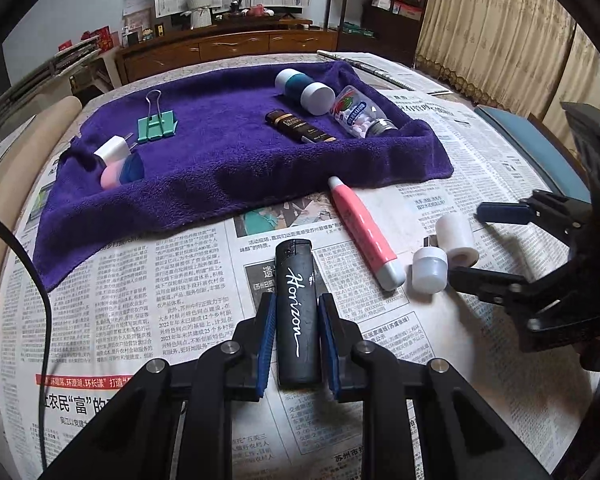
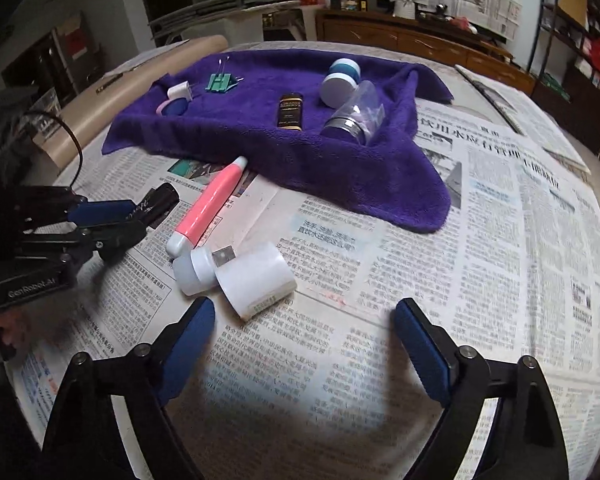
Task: Organize rigid objects
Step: 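Grasp the black Horizon lighter with the left tool while the right tool grasps the white cylinder, then carry the lighter onto the towel while the right tool carries the white cylinder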
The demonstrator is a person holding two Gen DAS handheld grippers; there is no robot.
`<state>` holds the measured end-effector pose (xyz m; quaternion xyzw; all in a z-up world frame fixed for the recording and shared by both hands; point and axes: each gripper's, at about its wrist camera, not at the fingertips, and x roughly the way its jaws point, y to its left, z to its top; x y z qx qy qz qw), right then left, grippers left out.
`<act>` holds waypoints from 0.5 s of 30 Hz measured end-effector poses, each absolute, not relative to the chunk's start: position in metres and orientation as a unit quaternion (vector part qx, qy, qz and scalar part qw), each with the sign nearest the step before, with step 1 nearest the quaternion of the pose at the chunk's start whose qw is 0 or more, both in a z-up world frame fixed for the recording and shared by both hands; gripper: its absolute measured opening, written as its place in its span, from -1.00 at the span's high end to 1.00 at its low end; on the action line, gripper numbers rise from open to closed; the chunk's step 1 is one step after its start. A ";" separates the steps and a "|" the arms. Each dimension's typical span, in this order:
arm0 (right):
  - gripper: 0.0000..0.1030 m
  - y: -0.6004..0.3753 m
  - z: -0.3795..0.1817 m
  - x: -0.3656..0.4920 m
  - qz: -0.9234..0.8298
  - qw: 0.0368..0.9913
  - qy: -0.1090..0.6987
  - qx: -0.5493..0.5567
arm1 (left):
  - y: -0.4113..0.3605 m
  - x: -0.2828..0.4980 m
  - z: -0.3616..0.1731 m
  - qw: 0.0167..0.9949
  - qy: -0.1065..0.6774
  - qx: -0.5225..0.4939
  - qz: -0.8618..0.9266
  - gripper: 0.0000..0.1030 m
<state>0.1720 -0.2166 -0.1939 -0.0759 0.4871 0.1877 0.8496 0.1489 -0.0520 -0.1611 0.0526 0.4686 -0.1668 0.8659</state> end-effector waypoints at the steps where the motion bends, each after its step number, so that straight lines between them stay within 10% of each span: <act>1: -0.67 -0.214 -0.195 0.172 0.188 0.850 0.485 -0.084 | -0.051 0.149 -0.161 0.866 0.468 0.051 -0.169 0.59; 9: -0.47 -0.212 -0.195 0.183 0.192 0.858 0.466 -0.099 | -0.048 0.150 -0.160 0.863 0.469 0.046 -0.182 0.59; 15: 0.40 -0.214 -0.191 0.185 0.192 0.863 0.458 -0.094 | -0.044 0.151 -0.160 0.865 0.468 0.042 -0.173 0.59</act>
